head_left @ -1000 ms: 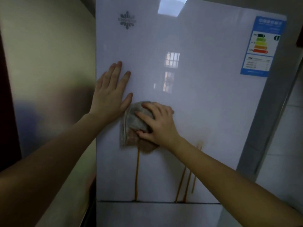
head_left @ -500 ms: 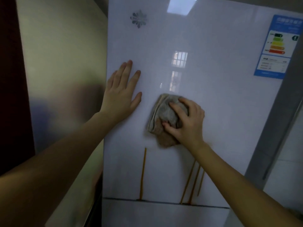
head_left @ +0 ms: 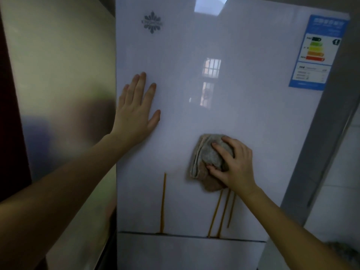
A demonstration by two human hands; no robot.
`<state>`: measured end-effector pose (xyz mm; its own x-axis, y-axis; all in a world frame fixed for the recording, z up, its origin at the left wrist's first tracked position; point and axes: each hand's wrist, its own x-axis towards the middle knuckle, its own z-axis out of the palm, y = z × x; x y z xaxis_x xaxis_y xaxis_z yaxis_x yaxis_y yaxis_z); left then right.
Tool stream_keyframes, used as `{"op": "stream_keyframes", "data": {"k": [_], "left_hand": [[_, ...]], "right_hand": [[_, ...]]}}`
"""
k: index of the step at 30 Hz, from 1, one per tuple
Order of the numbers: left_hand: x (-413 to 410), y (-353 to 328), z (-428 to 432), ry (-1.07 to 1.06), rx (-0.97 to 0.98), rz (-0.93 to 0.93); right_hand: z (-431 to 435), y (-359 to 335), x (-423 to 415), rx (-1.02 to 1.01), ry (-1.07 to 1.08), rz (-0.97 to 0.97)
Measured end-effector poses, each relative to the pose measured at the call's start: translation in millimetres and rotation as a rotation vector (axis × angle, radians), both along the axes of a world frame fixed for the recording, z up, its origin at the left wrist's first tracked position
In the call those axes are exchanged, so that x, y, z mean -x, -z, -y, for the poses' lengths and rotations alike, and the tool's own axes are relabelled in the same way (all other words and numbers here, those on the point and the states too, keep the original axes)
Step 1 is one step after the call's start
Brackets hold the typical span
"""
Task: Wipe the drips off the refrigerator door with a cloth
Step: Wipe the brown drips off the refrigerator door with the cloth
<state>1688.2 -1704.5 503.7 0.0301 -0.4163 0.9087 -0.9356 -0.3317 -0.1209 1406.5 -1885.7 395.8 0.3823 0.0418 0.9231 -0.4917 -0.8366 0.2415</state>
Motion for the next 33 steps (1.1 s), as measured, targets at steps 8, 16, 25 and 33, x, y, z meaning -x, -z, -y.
{"op": "stream_keyframes", "data": {"k": [8, 16, 25, 33], "left_hand": [[13.2, 60.7, -13.6, 0.050, 0.089, 0.072], [6.6, 119.3, -9.0, -0.022, -0.039, 0.055], [18.5, 137.1, 2.1, 0.019, 0.100, 0.014], [23.6, 149.3, 6.8, 0.012, 0.066, -0.052]], "right_hand": [[-1.7, 2.0, -4.9, -0.024, -0.022, 0.039], [4.1, 6.2, -11.5, 0.014, -0.049, 0.096], [6.9, 9.3, -13.1, 0.006, -0.077, 0.104], [11.0, 31.0, -8.5, 0.022, -0.111, 0.023]]}}
